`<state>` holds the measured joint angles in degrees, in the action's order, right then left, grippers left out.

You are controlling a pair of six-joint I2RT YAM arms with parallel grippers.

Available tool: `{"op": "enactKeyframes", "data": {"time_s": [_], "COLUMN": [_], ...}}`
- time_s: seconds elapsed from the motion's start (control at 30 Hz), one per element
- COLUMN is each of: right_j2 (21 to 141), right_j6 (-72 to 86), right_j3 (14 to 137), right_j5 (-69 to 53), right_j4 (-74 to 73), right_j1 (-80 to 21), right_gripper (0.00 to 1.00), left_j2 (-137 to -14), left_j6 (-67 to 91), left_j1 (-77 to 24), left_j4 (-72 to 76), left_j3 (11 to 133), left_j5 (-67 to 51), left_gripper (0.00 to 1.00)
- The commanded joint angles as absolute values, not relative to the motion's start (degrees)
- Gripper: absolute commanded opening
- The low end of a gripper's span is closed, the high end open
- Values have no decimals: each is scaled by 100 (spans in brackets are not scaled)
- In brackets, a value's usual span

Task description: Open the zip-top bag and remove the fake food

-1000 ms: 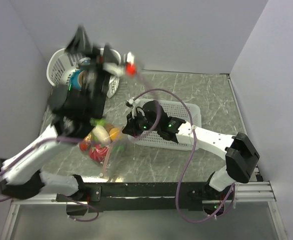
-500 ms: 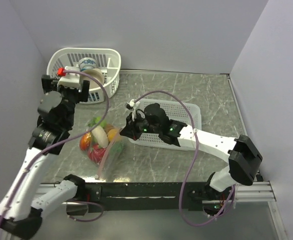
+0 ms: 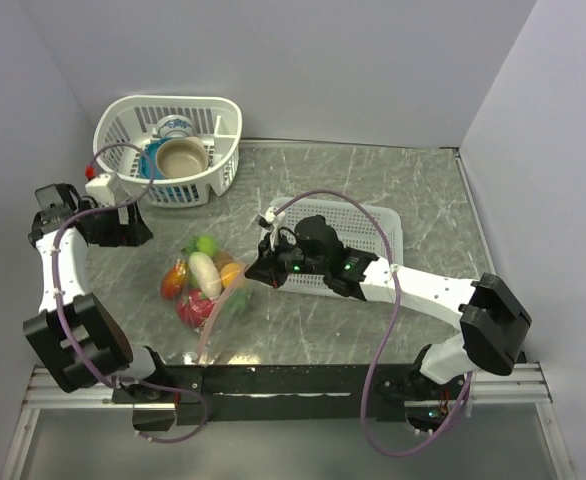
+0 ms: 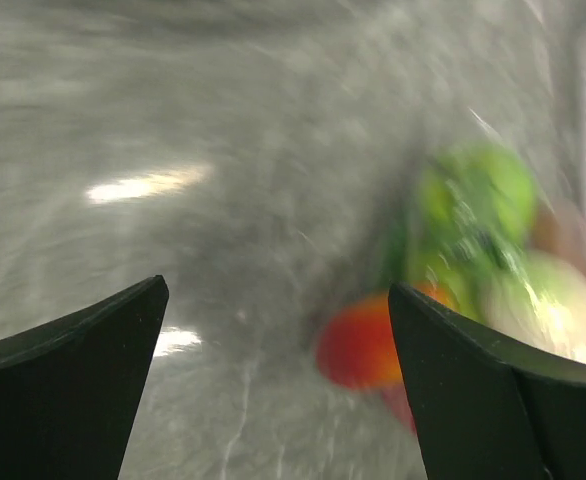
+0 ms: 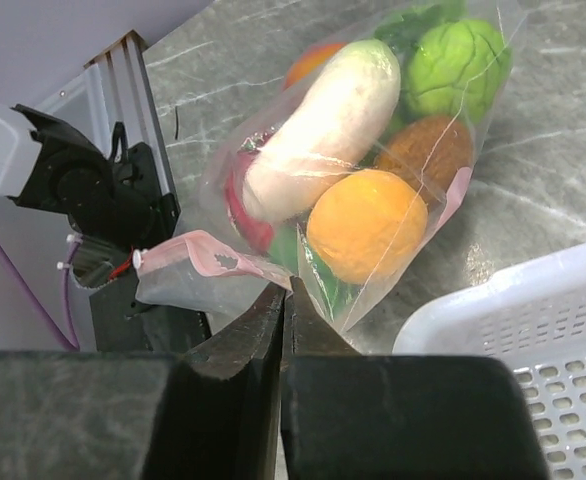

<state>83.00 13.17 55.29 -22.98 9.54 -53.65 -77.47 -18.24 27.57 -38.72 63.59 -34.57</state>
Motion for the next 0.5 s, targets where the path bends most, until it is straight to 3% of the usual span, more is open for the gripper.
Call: {"op": "enactKeyframes", "data": {"time_s": [0.0,0.2,0.47], "right_j2": [8235,8271,8191], "right_j6": [1292,1389,1433], "right_j3": [5625,5625,5564], "right_j5": [-2408,-2356,-2434], "right_j4": [1389,1450,1503], "right_j1": [-5396,-5388,-5388], "right_gripper": [9,12,15], "left_j2": [-8173,-8920,-8631], "left_j6": [-4234,-4914,-4290], "left_j1": [2795,2786,2392], "left_j4": [-5711,-5531,-4343], "left_j3": [6583,6320,5723], "left_j5": [-5554,-5617,-5212], "left_gripper": [99,97,95]}}
